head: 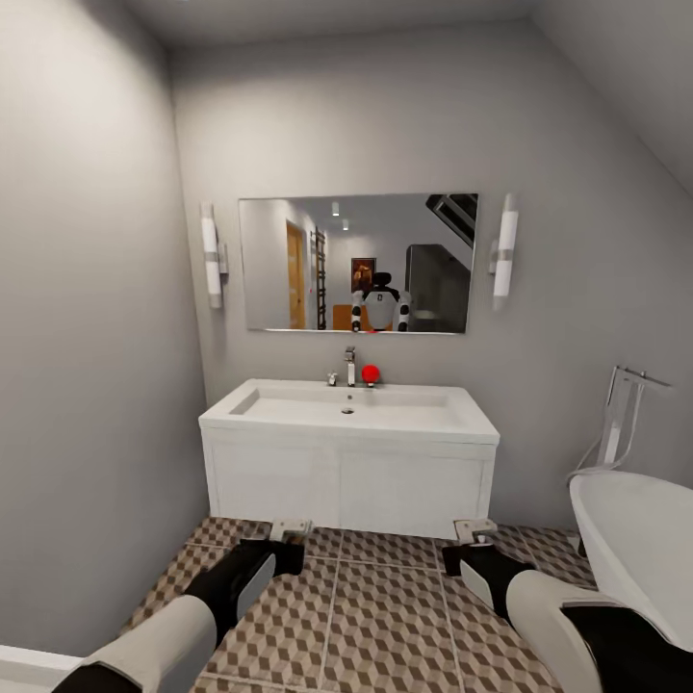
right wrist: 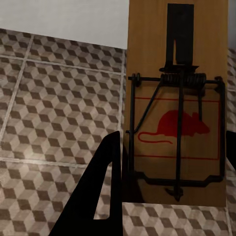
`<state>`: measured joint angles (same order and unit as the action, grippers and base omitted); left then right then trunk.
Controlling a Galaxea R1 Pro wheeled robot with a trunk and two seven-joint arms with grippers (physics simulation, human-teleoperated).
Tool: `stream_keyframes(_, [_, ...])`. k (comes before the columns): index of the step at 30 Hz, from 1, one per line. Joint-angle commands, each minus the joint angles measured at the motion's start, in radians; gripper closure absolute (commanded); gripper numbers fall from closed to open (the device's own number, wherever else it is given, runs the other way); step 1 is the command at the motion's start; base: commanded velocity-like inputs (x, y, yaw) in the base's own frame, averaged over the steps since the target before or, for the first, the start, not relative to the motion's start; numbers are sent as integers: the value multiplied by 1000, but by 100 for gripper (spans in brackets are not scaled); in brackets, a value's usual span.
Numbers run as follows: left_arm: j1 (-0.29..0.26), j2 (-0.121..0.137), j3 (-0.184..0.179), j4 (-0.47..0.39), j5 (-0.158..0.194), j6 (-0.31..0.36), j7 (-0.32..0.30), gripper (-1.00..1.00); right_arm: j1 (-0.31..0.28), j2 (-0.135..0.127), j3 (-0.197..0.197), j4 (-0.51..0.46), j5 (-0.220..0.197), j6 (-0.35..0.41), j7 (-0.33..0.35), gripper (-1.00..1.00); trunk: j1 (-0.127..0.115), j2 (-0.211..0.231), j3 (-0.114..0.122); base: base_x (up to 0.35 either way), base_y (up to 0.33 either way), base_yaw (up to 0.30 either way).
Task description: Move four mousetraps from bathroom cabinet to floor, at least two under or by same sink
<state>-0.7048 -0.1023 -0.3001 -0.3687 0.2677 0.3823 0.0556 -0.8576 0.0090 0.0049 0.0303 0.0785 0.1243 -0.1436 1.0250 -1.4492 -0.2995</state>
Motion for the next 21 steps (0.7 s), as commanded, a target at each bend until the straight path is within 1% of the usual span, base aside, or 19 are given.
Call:
stream_keyframes(1, [-1, 1, -8, 6, 10, 0, 6, 100, -1, 0, 0, 2, 8, 4, -4, 100, 0, -1, -1, 0, 0, 0])
stream_keyframes(5, [-1, 0, -10, 28, 8, -45, 7, 100, -1, -1, 0, 2, 7, 6, -2, 100, 0, -1, -1, 0, 0, 0])
stream_keyframes(7, [-1, -4, -12, 26, 6, -63, 12, 100, -1, -2, 0, 2, 7, 6, 0, 100, 0, -1, -1, 0, 0, 0])
stream_keyframes(13, [-1, -13, -13, 22, 9, -69, 14, 100, -1, -5, 0, 2, 6, 6, 1, 100, 0, -1, -1, 0, 0, 0])
stream_keyframes(19, [-1, -14, -13, 23, 9, -68, 14, 100, -1, -4, 0, 2, 6, 6, 1, 100, 0, -1, -1, 0, 0, 0])
stream_keyframes(21, [-1, -14, -13, 23, 9, -68, 13, 100, -1, -4, 0, 2, 6, 7, 1, 100, 8, -15, -8, 0, 0, 0])
